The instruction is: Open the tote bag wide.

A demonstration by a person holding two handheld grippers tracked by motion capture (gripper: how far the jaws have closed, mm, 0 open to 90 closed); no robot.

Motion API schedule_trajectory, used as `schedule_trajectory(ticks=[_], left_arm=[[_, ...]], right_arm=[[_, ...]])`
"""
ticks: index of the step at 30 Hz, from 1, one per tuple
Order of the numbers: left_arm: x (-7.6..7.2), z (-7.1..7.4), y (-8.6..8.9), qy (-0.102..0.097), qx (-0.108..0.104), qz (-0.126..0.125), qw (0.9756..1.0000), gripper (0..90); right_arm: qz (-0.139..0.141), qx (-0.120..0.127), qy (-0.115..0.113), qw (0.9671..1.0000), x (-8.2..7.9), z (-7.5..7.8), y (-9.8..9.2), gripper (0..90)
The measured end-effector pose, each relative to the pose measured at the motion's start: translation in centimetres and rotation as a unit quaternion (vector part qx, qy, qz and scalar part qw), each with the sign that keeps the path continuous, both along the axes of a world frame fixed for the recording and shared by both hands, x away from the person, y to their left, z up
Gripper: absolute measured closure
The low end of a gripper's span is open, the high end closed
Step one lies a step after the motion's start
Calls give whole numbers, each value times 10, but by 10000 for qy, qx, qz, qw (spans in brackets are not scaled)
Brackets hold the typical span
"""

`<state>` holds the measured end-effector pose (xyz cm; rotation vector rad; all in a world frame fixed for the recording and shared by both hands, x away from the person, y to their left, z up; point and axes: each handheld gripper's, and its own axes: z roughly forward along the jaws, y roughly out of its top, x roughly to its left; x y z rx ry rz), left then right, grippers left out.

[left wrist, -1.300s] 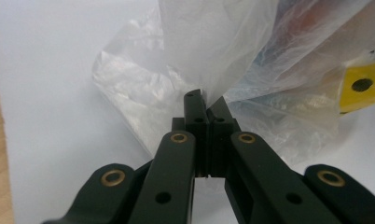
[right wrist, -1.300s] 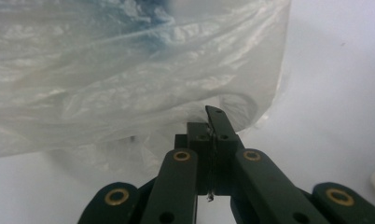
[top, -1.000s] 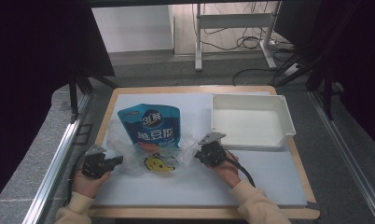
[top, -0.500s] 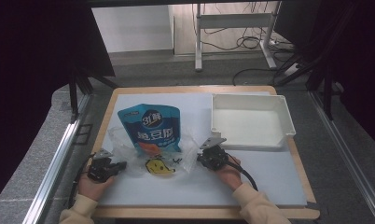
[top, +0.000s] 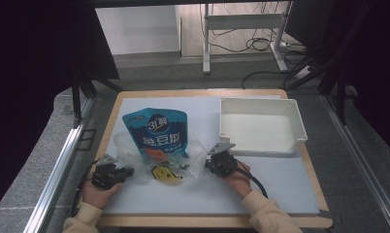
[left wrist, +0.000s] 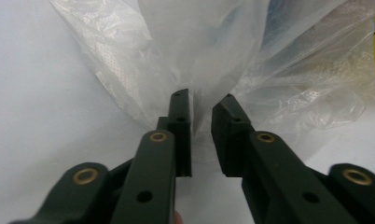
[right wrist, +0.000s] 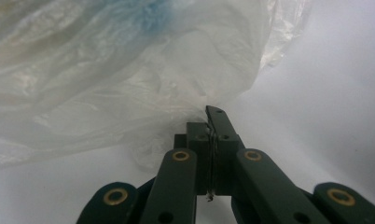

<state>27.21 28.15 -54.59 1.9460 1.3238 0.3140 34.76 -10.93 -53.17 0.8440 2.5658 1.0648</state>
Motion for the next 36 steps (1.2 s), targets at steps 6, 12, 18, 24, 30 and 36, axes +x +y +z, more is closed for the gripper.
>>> schedule_trajectory(ticks=[6,12,18,24,30,36], left_arm=[[-3,3,2,-159,-140,110,9997,595],[-12,16,12,-464,-519,254,9973,349],[-24,26,19,-625,-618,249,9958,278],[-31,42,21,-863,-627,212,9941,261],[-40,69,28,-1185,-737,259,9899,276],[-42,89,34,-1326,-827,391,9869,295]], right_arm=[[-26,-10,9,10000,0,1,-1,831],[43,191,28,9998,-1,5,-5,682],[-15,562,-101,9984,-7,16,-18,505],[-122,810,-260,9963,-19,30,-30,399],[-316,1089,-418,9927,-33,47,-52,357],[-477,1398,-705,9865,-40,73,-73,355]])
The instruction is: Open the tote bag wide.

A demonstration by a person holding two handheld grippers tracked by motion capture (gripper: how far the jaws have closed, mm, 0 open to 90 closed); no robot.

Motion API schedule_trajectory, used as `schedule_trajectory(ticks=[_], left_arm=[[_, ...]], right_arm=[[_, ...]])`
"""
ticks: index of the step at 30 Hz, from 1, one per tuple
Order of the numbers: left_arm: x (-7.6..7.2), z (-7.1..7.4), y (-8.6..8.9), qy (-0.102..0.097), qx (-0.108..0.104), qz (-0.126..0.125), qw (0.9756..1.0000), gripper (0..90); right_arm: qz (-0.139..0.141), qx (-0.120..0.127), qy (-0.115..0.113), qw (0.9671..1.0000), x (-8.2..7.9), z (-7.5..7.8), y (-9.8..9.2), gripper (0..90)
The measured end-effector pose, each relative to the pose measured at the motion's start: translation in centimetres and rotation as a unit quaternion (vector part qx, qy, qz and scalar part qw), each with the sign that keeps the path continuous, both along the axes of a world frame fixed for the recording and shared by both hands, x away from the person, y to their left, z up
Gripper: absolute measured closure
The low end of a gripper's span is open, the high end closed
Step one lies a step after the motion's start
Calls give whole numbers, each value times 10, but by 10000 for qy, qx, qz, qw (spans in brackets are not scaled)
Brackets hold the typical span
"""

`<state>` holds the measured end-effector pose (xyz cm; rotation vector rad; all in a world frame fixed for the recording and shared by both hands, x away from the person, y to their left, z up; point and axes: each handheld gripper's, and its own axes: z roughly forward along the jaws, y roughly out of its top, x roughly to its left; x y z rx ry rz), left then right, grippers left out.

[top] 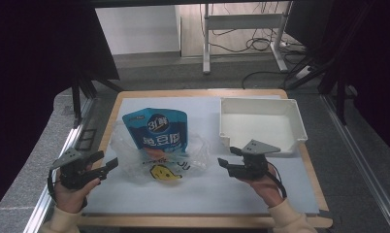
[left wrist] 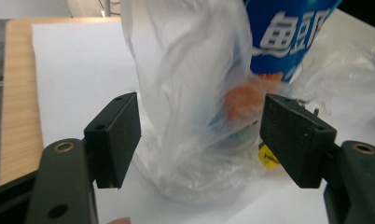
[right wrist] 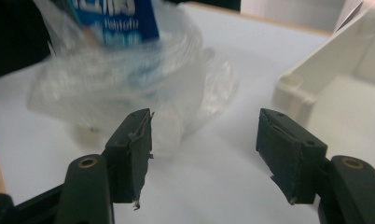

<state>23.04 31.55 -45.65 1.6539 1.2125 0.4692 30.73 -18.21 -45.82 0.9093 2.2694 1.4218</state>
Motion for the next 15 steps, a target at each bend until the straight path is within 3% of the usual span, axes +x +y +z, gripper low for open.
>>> schedule_trajectory(ticks=[8,15], left_arm=[[5,23,2,-197,-90,47,9998,314],[13,28,-3,-149,-62,13,9999,337]], right_arm=[[-73,130,-309,9994,6,26,2,356],[31,101,-310,9995,13,28,14,375]])
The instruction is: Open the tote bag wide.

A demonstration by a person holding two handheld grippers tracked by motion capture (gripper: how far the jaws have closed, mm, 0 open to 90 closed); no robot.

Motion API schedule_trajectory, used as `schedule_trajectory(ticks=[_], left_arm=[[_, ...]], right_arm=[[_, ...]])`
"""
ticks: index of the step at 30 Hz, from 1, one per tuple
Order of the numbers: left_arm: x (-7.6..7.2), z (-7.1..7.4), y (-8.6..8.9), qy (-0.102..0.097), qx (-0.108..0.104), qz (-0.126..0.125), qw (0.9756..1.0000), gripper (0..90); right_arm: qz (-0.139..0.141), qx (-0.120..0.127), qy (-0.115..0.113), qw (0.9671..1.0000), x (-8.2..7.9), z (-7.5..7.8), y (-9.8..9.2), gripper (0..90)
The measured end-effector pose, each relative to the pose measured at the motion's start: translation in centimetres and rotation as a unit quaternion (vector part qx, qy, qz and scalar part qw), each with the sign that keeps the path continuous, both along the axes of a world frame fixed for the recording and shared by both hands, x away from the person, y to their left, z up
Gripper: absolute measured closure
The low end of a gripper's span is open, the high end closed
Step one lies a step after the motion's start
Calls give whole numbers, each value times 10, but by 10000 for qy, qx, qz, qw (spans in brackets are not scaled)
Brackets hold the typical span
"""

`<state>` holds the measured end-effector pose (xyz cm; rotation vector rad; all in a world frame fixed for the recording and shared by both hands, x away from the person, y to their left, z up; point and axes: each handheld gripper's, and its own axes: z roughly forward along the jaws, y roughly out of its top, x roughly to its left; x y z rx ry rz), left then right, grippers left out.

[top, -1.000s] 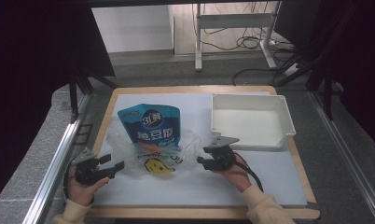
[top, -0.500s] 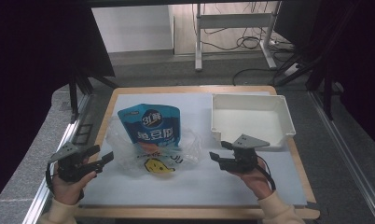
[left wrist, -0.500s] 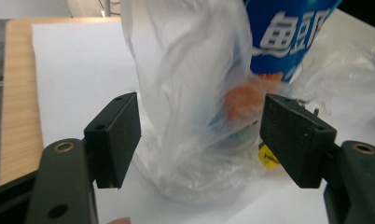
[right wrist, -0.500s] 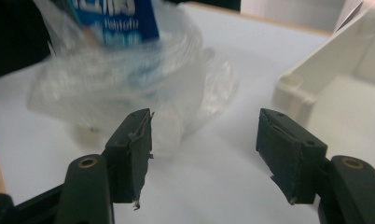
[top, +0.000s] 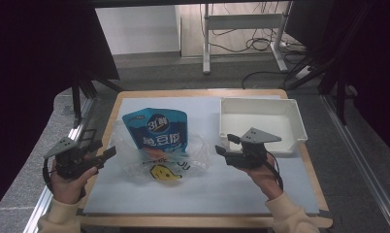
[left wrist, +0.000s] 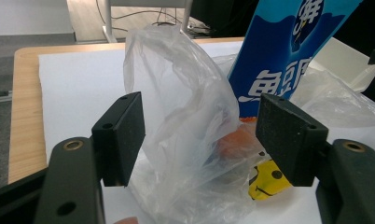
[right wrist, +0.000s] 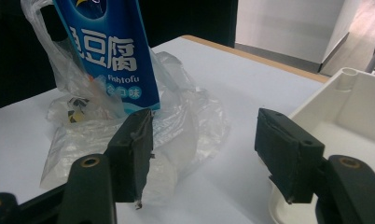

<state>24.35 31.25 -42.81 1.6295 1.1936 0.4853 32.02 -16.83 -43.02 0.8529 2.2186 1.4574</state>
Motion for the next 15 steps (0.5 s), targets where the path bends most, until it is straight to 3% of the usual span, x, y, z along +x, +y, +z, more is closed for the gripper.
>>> schedule_trajectory(ticks=[8,15], left_arm=[[15,16,0,-53,27,25,10000,373],[45,37,6,-40,104,118,9999,373]], right_arm=[[-41,45,9,10000,9,5,6,391],[95,-84,53,9999,27,13,29,391]])
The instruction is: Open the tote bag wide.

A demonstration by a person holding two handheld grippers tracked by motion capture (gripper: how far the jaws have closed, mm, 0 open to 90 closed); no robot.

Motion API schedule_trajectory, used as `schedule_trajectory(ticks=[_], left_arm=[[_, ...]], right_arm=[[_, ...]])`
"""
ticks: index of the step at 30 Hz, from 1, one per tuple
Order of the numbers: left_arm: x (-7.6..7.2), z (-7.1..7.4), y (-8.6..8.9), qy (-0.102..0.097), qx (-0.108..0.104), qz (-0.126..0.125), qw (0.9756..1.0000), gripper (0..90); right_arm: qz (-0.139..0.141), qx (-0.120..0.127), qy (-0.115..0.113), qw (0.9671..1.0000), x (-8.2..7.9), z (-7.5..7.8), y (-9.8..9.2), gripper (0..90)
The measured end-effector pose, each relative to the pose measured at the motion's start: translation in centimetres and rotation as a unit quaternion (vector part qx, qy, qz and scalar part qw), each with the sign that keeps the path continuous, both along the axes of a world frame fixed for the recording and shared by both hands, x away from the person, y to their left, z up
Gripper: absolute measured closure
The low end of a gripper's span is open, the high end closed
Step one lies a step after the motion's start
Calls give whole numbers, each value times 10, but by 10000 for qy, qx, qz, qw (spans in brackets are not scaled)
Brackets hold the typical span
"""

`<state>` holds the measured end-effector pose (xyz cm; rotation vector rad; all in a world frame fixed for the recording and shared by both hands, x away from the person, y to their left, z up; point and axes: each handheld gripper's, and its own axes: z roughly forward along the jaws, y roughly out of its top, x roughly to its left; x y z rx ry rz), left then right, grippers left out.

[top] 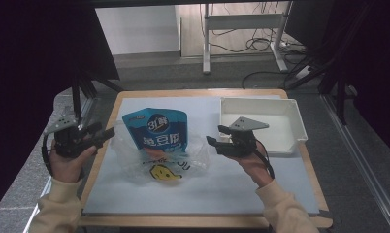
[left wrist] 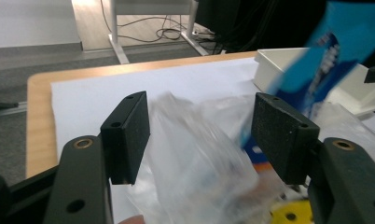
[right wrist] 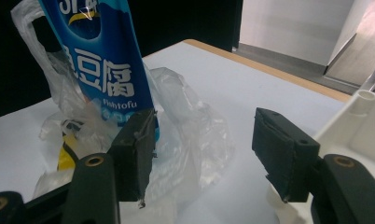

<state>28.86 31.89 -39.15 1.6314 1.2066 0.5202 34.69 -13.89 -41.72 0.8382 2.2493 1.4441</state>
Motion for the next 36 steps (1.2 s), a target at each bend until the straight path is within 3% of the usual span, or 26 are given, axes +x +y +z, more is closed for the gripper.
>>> schedule_trajectory(ticks=[3,7,15,20,22,24,29,33,36], left_arm=[[19,0,4,163,19,-2,9999,368],[38,-10,2,418,98,-187,9989,353],[39,-20,-3,550,-41,-559,9969,342],[43,-23,-6,676,161,-484,9964,357],[46,-27,-8,752,275,-425,9959,406],[48,-31,-11,828,374,-409,9950,522],[48,-41,-16,957,496,-473,9931,817],[44,-44,-17,946,539,-498,9928,858],[39,-46,-16,837,536,-441,9941,864]], right_arm=[[27,-79,55,10000,10,0,10,396],[130,-246,190,9994,20,-5,24,410],[295,-509,522,9969,30,-21,41,445],[261,-579,569,9964,31,-26,44,464],[234,-649,585,9959,32,-28,44,485],[211,-740,577,9954,33,-31,45,520],[224,-918,698,9931,39,-37,45,764],[259,-1070,724,9913,39,-40,45,877],[217,-1066,668,9918,38,-40,44,884]])
